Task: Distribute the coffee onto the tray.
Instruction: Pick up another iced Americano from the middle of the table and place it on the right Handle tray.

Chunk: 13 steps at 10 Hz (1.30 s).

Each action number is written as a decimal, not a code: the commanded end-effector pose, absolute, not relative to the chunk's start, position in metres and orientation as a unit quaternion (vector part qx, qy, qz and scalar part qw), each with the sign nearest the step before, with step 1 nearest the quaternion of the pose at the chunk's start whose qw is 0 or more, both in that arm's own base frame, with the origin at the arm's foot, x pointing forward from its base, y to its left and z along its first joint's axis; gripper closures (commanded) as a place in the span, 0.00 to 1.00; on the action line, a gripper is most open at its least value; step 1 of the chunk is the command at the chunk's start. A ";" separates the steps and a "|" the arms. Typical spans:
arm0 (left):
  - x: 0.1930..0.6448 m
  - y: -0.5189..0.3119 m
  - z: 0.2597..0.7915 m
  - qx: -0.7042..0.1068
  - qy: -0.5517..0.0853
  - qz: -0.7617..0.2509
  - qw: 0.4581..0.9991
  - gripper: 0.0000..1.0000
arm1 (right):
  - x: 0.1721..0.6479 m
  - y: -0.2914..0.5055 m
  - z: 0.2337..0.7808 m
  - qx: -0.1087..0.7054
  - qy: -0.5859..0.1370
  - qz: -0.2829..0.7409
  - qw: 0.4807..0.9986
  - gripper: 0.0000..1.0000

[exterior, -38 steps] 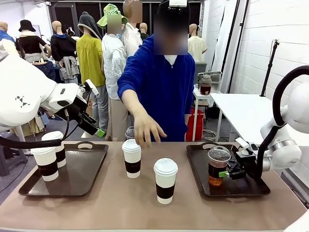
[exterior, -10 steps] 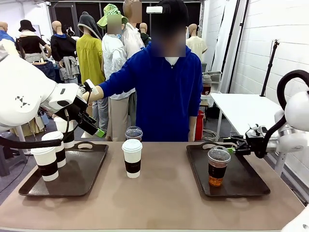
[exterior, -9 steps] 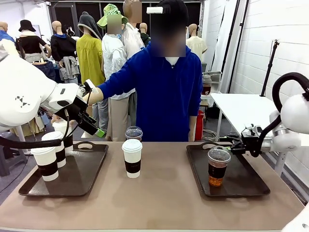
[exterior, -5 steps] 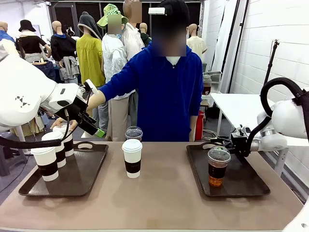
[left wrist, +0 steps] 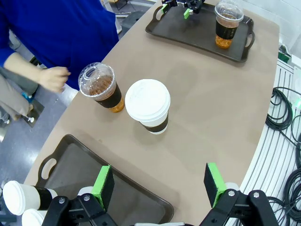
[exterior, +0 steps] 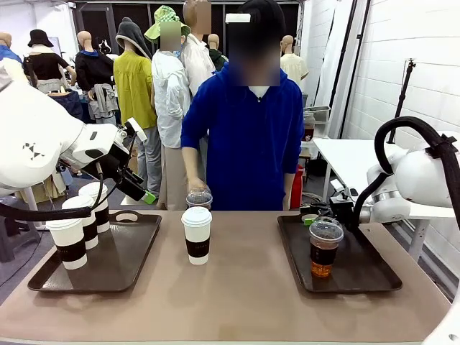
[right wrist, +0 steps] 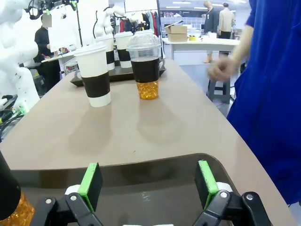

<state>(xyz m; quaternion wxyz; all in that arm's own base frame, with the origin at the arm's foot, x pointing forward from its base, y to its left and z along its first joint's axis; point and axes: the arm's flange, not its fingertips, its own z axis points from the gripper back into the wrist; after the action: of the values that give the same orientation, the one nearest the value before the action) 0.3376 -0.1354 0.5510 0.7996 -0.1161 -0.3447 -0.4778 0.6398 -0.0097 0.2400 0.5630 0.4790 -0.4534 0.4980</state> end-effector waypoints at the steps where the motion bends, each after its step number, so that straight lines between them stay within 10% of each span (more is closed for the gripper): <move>1: 0.337 -0.134 0.551 -0.121 -0.343 -0.480 0.798 0.00 | 0.639 -0.015 0.240 0.477 -0.457 0.498 0.562 0.00; 13: 0.337 -0.134 0.551 -0.121 -0.343 -0.480 0.798 0.00 | 0.645 0.045 0.262 0.494 -0.452 0.495 0.553 0.00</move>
<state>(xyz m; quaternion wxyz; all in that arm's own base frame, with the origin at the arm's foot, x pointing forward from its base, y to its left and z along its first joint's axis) 0.3376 -0.1354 0.5510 0.7996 -0.1161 -0.3447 -0.4779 0.6431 0.0358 0.2567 0.5408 0.4946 -0.4529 0.5077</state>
